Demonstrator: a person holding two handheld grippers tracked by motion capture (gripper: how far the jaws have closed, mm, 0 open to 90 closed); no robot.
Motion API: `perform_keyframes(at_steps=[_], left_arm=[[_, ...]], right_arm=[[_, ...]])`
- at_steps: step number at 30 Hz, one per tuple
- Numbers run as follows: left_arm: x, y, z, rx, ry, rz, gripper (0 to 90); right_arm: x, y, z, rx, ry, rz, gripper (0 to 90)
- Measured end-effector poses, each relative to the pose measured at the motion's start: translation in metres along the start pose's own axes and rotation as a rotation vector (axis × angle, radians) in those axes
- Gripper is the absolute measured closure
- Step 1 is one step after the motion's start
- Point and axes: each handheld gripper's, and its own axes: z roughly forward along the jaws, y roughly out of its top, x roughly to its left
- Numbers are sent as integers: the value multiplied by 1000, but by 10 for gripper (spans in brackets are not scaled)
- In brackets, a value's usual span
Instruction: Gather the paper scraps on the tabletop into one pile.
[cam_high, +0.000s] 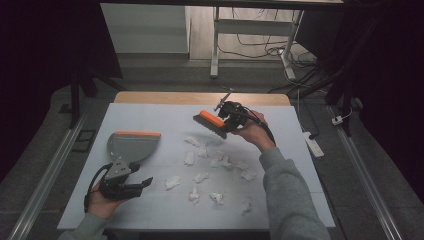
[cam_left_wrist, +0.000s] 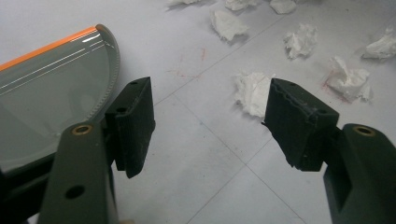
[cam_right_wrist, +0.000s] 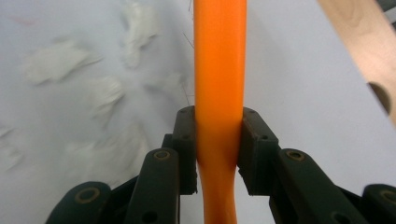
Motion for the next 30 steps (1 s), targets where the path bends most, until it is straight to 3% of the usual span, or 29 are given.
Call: perform_keyframes(at_steps=[7, 11, 14, 18, 23, 24, 27, 30], left_arm=[[1, 0, 1, 2, -5, 3, 338], [1, 0, 2, 4, -7, 2, 339], [1, 0, 2, 5, -7, 3, 338], [0, 0, 1, 4, -6, 4, 338], [-1, 0, 1, 5, -4, 6, 339], [-1, 0, 1, 5, -4, 6, 339], [-1, 0, 2, 9, -4, 9, 339], [-1, 0, 2, 10, -4, 10, 339]], right_arm=[[-3, 18, 28, 63, -6, -49, 706], [6, 25, 35, 74, 44, -107, 707], [19, 29, 37, 95, 51, -175, 707], [30, 26, 32, 117, 62, -224, 707], [42, 14, 20, 126, 135, -283, 708], [49, 10, 16, 150, 155, -269, 708], [58, 2, 9, 148, 179, -302, 707], [60, -7, -1, 118, 199, -293, 707]])
